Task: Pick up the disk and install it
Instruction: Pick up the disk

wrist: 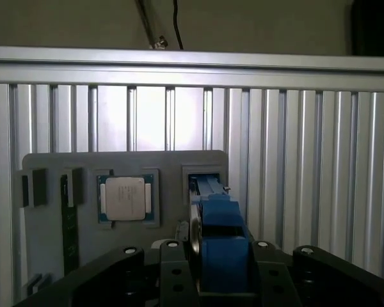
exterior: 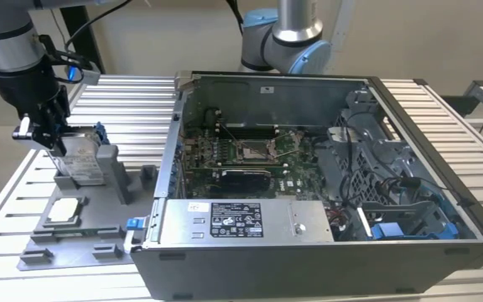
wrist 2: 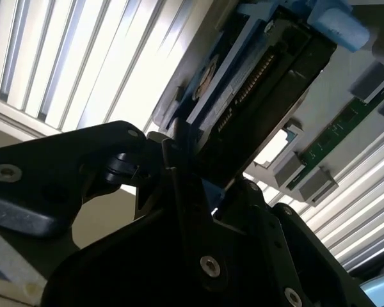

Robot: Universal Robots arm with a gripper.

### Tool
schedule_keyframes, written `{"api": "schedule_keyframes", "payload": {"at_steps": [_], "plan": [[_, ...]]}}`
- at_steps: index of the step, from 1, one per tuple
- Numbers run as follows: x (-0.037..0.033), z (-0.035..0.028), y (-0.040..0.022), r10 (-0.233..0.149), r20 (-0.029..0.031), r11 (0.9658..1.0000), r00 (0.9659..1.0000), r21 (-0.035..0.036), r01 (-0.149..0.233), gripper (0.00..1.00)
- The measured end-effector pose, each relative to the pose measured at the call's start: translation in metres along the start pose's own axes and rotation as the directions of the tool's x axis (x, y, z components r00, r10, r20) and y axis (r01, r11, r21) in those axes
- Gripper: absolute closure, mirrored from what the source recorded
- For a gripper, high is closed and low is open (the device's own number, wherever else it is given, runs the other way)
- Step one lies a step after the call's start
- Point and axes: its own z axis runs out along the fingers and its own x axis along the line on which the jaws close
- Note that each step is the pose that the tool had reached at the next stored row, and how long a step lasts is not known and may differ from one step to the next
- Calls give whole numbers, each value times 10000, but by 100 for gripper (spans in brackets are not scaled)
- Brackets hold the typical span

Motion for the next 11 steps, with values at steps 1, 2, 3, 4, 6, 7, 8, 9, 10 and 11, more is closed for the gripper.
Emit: {"api": "schedule_keyframes", "payload": {"at_steps": [1,2,3,4,6,7,8,9,10,11], "plan": [[0,0,0,0,-1,10000,10000,0,0,100],[0,1,0,0,0,10000,10000,0,0,100],[0,1,0,1,0,10000,10000,0,-1,100],[0,1,0,0,1,10000,10000,0,0,100],[0,2,0,-1,0,10000,10000,1,1,100],[0,2,0,-1,0,10000,10000,2,1,100],[0,2,0,-2,-1,10000,10000,2,2,100],[0,3,1,-2,-1,10000,10000,5,2,100],[0,6,1,-2,-2,10000,10000,4,2,100],[1,11,1,-2,-2,10000,10000,5,2,100]]}}
